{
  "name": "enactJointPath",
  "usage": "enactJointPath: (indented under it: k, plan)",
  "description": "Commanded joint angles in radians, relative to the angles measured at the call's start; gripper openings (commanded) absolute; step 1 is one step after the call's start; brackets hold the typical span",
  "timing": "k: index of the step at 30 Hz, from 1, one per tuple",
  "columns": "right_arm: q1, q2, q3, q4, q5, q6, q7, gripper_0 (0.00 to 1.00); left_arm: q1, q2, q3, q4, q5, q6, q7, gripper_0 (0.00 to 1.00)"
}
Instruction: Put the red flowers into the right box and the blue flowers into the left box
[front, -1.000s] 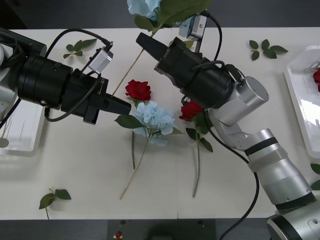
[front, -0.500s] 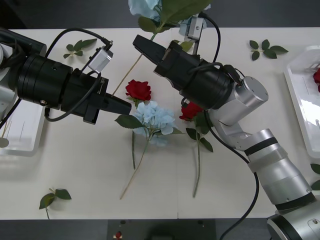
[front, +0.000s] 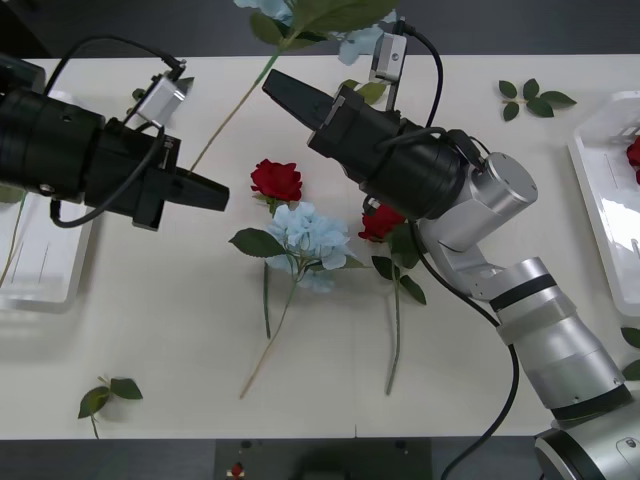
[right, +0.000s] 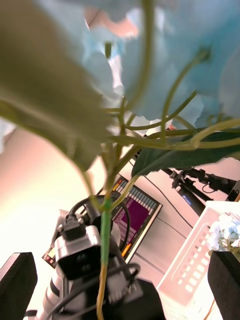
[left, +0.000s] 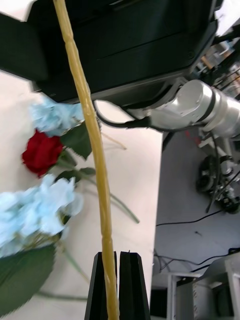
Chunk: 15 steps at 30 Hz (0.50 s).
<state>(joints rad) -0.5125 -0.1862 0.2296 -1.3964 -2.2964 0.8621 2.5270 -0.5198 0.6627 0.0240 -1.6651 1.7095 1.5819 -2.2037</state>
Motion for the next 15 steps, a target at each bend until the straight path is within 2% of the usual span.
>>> enactJointPath:
  k: [1,5,6,8,11,15]
  plan:
    - [-0.040,-0.064,0.010,-0.021,-0.005,0.017,0.029,1.00,-0.042,0.092,0.079,0.018,-0.022,0.052,-0.001,0.00]
    - [-0.057,-0.173,0.051,-0.021,0.025,0.021,0.016,1.00,-0.040,0.127,0.162,0.103,-0.027,0.127,-0.004,0.00]
    - [-0.057,-0.173,0.051,-0.021,0.025,0.021,0.016,1.00,-0.040,0.127,0.162,0.103,-0.027,0.127,-0.004,0.00]
    - [-0.086,-0.274,0.089,-0.021,0.100,0.028,-0.062,1.00,-0.040,0.173,0.218,0.150,-0.051,0.162,-0.007,0.00]
    - [-0.121,-0.363,0.128,-0.021,0.172,0.044,-0.166,1.00,-0.040,0.221,0.251,0.179,-0.087,0.179,-0.005,0.00]
    - [-0.161,-0.449,0.132,-0.021,0.310,0.117,-0.436,1.00,-0.039,0.302,0.264,0.231,-0.153,0.179,-0.001,0.00]
